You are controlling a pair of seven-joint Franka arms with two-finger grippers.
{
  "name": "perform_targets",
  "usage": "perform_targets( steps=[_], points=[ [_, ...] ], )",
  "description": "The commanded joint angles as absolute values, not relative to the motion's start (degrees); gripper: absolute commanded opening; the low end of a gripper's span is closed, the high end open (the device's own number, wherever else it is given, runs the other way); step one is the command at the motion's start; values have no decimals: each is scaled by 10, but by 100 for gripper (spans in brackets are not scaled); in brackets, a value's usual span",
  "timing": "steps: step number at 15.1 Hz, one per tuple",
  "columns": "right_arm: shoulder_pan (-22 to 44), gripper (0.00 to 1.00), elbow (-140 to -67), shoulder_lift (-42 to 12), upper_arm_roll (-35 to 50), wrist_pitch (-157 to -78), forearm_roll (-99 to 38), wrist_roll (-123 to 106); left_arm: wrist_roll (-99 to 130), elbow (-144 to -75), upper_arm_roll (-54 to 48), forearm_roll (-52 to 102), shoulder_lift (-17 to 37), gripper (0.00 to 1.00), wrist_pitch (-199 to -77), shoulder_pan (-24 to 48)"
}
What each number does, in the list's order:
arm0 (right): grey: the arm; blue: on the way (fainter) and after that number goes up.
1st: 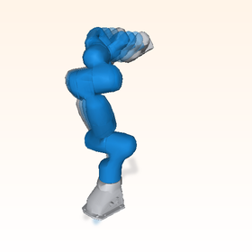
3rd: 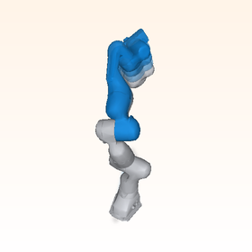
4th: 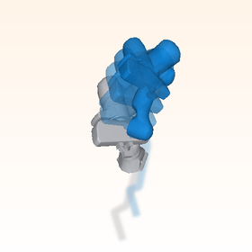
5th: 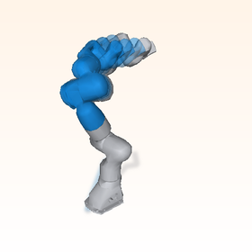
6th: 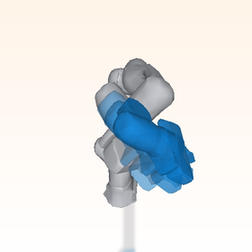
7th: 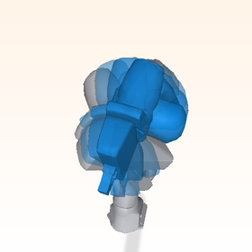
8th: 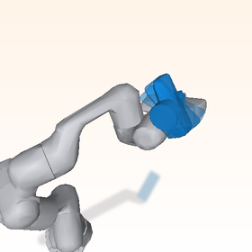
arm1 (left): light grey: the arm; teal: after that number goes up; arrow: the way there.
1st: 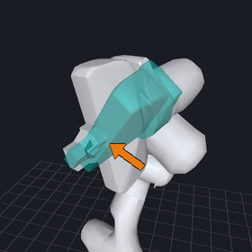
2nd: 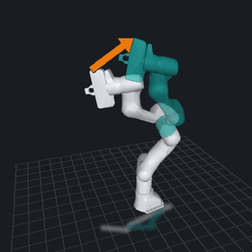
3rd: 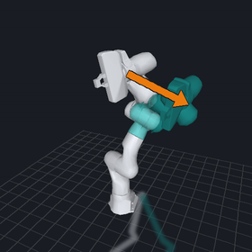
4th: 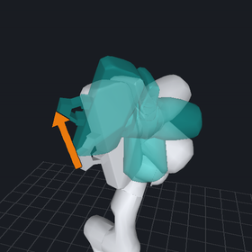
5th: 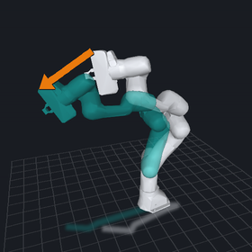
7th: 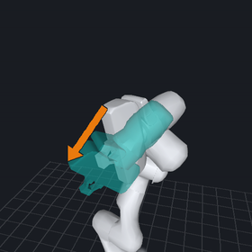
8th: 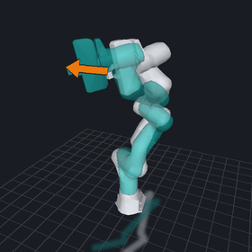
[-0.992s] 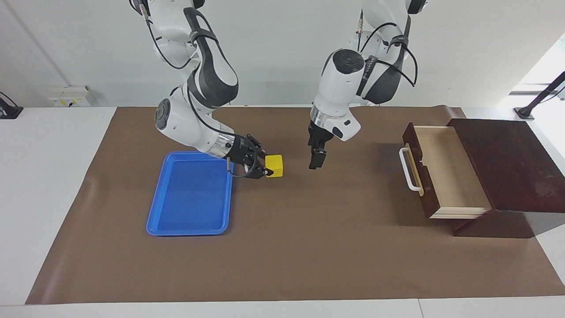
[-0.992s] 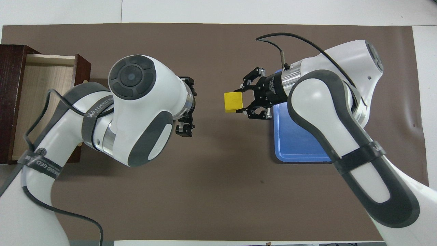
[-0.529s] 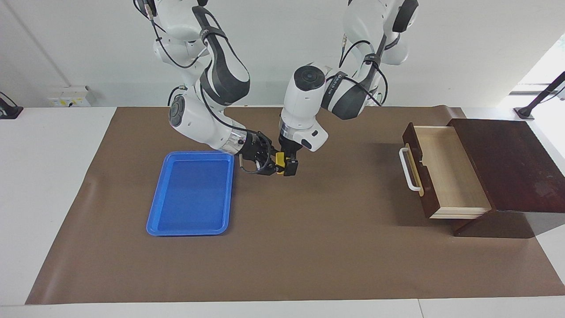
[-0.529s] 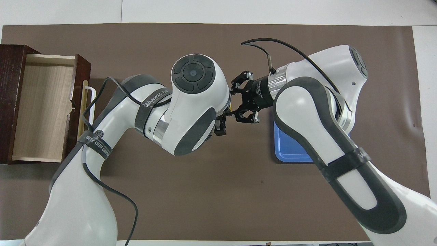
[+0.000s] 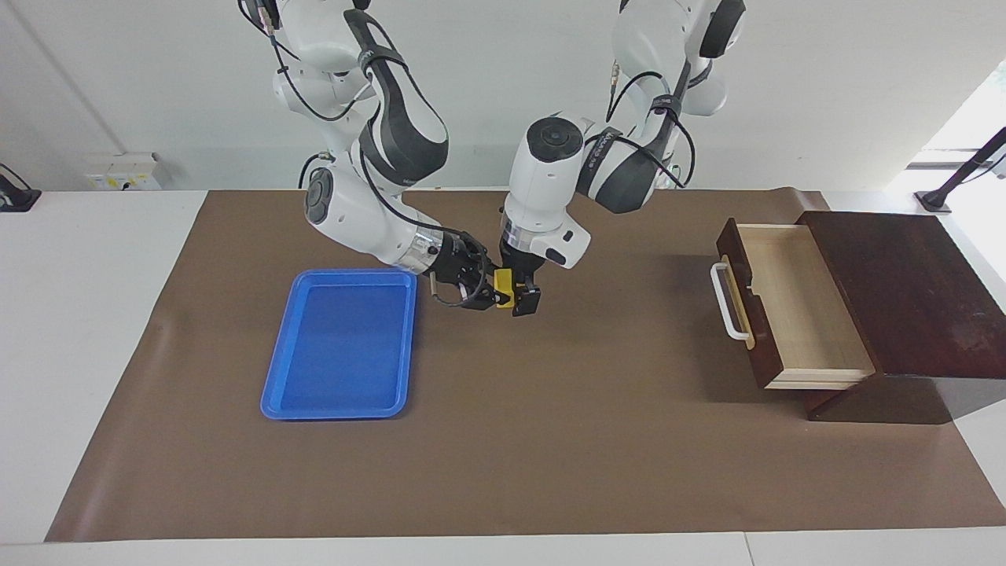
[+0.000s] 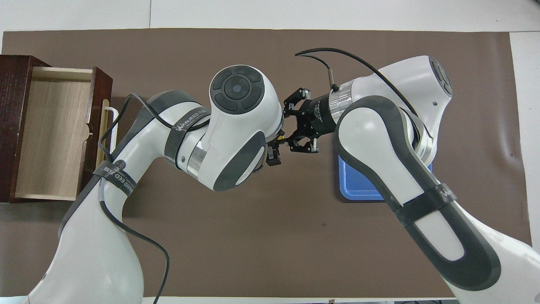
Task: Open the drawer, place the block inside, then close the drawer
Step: 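Grasp the block with the left gripper while the right gripper opens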
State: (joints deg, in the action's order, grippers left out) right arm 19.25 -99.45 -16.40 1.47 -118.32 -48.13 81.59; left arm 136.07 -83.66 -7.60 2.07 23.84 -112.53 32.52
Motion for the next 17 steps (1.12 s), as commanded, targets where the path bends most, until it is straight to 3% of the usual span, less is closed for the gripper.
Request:
perform_targets(
  steps=[1,3,5,6,9,10,11,17],
  points=[
    [192,0,-993,-160,15,-1180,-492,816,1375,-820,-71,5,243,55,-1107,328],
    [190,0,-993,-160,15,-1178,-492,816,1375,-820,-71,5,243,35,-1107,328],
    [190,0,-993,-159,15,-1178,-492,816,1375,-820,-71,5,243,7,-1108,329],
    [189,0,-993,-159,15,-1178,-492,816,1375,-820,-71,4,243,0,-1108,330],
    [191,0,-994,-156,15,-1182,-493,822,1374,-820,-71,4,243,0,-1107,329],
    [191,54,-993,-156,14,-1181,-493,831,1373,-820,-71,4,243,0,-1107,329],
    [193,100,-993,-155,13,-1184,-490,841,1373,-820,-71,4,243,0,-1107,329],
    [189,100,-989,-156,13,-1179,-490,852,1295,-828,-72,2,205,0,-1058,281]
  ],
)
